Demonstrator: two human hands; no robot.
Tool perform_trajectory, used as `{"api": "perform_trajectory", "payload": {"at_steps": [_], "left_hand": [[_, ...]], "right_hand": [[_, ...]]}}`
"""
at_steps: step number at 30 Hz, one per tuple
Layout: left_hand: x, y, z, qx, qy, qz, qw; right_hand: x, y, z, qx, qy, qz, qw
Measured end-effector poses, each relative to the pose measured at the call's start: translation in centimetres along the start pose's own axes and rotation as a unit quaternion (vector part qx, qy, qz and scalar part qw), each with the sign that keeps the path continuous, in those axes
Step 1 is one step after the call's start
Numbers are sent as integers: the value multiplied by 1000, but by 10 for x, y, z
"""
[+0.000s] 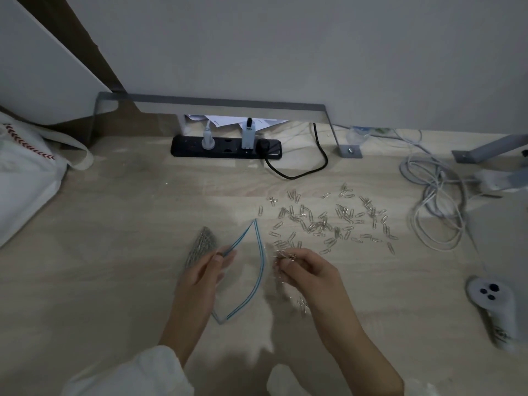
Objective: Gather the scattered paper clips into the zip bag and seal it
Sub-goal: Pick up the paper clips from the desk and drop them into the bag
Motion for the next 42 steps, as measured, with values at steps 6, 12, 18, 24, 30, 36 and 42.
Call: {"api": "perform_trajectory", "payload": {"at_steps": [6,12,18,24,30,36,42], "left_hand": [[-4,11,2,-6,4,-7,1000],[-12,14,14,-11,13,-12,1000],[-24,17,26,-9,39,-28,999],[-28,13,42,-45,62,-37,996],[-30,10,46,-45,73,-28,996],[-27,10,37,-50,59,-25,997],[-19,10,22,-52,18,-20,998]], "right_hand": [[10,-2,-43,263,-87,52,960],[-18,-20,-28,208,-27,97,973],[-107,-2,29,366,85,26,926],[-171,8,49,562,73,5,824],[-175,41,51,664,59,15,745],[-122,75,59,686,-13,124,717],[-73,108,72,685,-11,168,709]]}}
Point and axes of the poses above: each hand's wrist, its own x-axis away from the middle knuckle, its own z-axis out of the back of the hand, y = z × x, the point moved 1 cm from there along -x, towards the middle knuckle, and after that the axes turned 8 degrees about -z, right-handed, at the moved point
